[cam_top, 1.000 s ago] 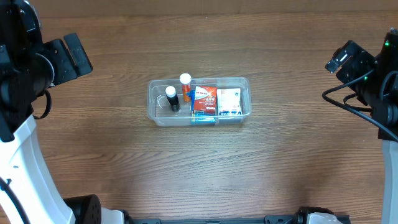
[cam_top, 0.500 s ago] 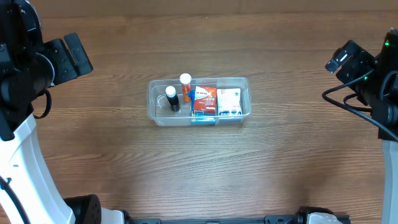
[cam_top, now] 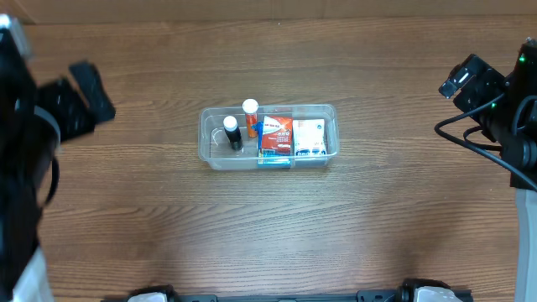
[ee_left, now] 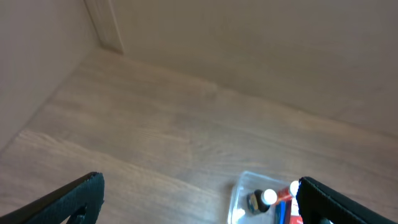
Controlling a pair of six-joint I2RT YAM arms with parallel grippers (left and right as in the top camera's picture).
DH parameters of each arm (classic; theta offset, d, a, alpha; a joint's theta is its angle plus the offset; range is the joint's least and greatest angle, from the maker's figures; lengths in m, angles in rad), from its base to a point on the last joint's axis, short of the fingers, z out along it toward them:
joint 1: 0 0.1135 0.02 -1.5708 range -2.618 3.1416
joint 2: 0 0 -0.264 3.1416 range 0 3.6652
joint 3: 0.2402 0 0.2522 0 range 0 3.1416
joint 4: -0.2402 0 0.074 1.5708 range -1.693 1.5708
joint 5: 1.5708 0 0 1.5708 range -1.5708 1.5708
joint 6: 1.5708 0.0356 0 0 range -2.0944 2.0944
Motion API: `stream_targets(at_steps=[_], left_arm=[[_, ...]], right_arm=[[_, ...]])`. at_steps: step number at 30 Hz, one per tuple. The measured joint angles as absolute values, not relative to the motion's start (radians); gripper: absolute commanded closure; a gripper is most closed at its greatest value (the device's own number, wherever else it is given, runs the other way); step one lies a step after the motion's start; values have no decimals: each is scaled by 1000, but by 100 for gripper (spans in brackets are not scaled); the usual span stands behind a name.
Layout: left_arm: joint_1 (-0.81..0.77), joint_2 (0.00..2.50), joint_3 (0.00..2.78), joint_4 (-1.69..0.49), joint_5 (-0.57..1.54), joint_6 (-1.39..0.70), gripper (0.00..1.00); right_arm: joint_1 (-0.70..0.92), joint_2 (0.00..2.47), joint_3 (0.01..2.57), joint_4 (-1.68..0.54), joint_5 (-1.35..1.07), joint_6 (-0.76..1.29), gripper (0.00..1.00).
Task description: Pack container
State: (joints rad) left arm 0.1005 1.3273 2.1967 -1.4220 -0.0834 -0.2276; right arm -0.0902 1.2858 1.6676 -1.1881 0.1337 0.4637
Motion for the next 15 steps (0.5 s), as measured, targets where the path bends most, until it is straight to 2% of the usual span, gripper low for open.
stream_targets(at_steps=[7,15], left_arm=[[101,1066,1820,-1198,-87,-202,0],[101,868,1195,-811,-36,-199,0]], right_arm=[[-90,1286,1668,-1188,134,464,0],[-90,1286,1668,-1189,133,463,0]])
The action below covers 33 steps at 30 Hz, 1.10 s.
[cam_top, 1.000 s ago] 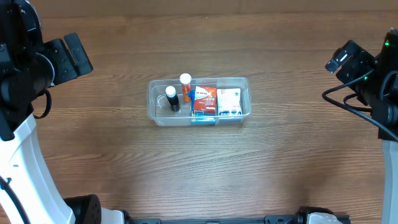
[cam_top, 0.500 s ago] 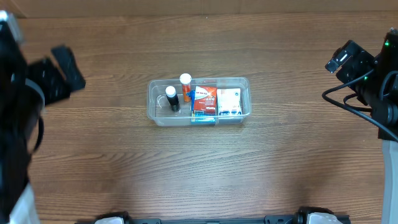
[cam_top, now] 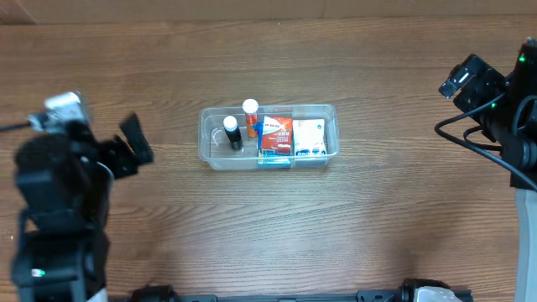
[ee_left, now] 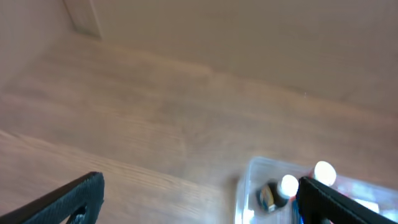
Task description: Pack container
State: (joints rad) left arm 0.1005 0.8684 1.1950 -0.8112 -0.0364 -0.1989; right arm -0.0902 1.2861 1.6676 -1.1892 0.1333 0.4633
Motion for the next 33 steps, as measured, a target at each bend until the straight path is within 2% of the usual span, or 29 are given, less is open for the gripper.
stream_targets(at_steps=[6,13,23,33], left_arm=[[101,639,880,-625,-9,-198,0],[101,357,602,-604,6,-199,0],[101,160,362,-566,16,-213,0],[101,23,248,-548,20,-236,0]], right_arm=[[-90,1286,1668,-1188,134,464,0],[-90,1286,1668,-1188,134,464,0],[-90,1286,1668,-1188,134,464,0],[-90,1286,1668,-1188,134,464,0]])
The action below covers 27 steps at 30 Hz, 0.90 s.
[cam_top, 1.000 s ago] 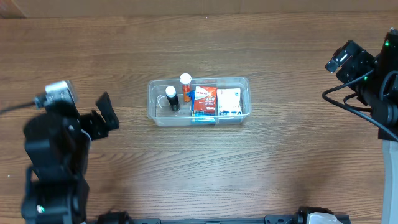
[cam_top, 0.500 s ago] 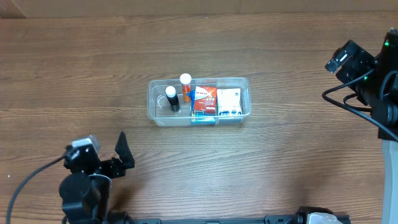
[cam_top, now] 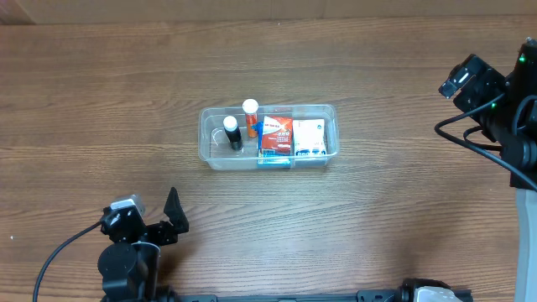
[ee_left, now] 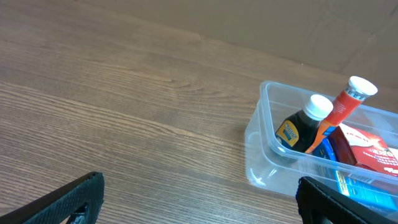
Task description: Pack container
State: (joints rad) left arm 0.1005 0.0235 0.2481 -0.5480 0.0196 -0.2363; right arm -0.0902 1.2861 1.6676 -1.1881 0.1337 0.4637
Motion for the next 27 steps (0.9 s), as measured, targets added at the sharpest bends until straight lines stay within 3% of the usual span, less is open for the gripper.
stream_targets(at_steps=[27], left_arm=[[100,18,152,-564,19,-236,0]], right_arm=[[-90,1286,1668,-1197,134,464,0]])
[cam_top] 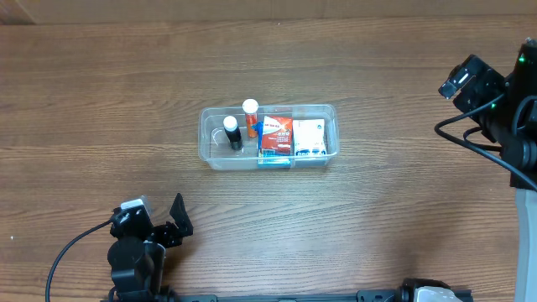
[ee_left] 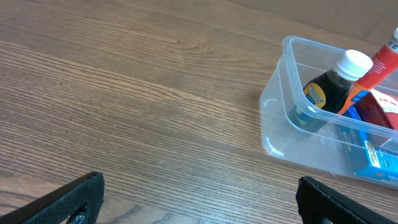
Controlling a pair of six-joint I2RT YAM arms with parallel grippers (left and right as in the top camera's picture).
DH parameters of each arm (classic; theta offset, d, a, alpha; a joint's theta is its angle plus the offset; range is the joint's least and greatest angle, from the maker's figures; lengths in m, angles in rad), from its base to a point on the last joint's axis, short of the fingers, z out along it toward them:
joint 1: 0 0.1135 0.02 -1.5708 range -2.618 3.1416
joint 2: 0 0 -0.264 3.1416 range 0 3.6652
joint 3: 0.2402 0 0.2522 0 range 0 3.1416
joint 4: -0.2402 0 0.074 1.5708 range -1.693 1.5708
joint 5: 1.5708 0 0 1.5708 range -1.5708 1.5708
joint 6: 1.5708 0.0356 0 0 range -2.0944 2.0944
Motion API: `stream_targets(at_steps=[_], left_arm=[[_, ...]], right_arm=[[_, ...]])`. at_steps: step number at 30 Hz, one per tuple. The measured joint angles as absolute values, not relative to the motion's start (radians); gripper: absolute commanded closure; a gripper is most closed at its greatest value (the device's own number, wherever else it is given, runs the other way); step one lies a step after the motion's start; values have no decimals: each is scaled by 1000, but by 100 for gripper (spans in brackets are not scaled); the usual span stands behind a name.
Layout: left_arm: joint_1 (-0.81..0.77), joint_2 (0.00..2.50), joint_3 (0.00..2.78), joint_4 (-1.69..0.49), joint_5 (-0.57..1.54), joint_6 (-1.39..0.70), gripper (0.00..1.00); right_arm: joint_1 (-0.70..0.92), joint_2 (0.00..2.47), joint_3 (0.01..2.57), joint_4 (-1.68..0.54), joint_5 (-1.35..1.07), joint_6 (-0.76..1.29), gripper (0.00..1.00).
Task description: Pack container
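A clear plastic container (cam_top: 205, 148) stands in the middle of the wooden table. It holds a dark bottle with a white cap (cam_top: 232, 132), an orange tube with a white cap (cam_top: 250, 117), a red box (cam_top: 275, 134) and a white box (cam_top: 309, 137). The left wrist view shows the container's near end (ee_left: 277, 118) with the dark bottle (ee_left: 326, 93) and the orange tube (ee_left: 376, 71) inside. My left gripper (cam_top: 168, 228) sits low near the front left edge, open and empty, its fingers (ee_left: 74, 199) wide apart. My right gripper (cam_top: 466, 77) is at the far right, its jaws not discernible.
A blue box edge (ee_left: 379, 165) lies along the container's front wall. Bare wooden table (cam_top: 352, 226) surrounds the container. The right arm's cables (cam_top: 478, 138) hang at the right edge.
My left gripper has shifted slightly toward the front edge of the table and turned a little. The container appears further right in its view. Nothing in the container has moved.
My left arm stood high at the table's left edge, its gripper open. It then sat lower, left of the container. Later it was down near the front left edge, where it stays now, open and empty. The right arm and the container's contents have not changed.
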State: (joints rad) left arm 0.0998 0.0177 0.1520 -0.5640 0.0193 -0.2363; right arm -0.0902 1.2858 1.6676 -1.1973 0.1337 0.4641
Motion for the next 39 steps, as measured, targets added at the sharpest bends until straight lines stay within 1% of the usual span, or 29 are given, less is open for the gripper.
stream_targets(at_steps=[6,10,13,17,20,23,28,35,39], left_arm=[[100,18,152,-564,19,-236,0],[100,18,152,-564,20,-236,0],[100,18,152,-564,20,-236,0],[100,18,152,-563,20,-236,0],[100,18,152,-564,20,-236,0],[100,18,152,-563,19,-236,0],[100,18,152,-563,20,-236,0],[100,18,152,-563,20,-236,0],[100,18,152,-563,20,-236,0]], right_arm=[[-90,1286,1668,-1201,133,464,0],[-90,1267,1663,-1272,134,464,0],[-90,1190,1631,-1247,135,455,0],[-90,1000,1526,-1115,137,361,0],[-90,816,1375,-1045,138,280,0],[-90,705,1242,-1012,137,249,0],[-90,519,926,-888,96,223,0],[-91,332,596,-708,40,212,0],[-91,278,472,-649,4,210,0]])
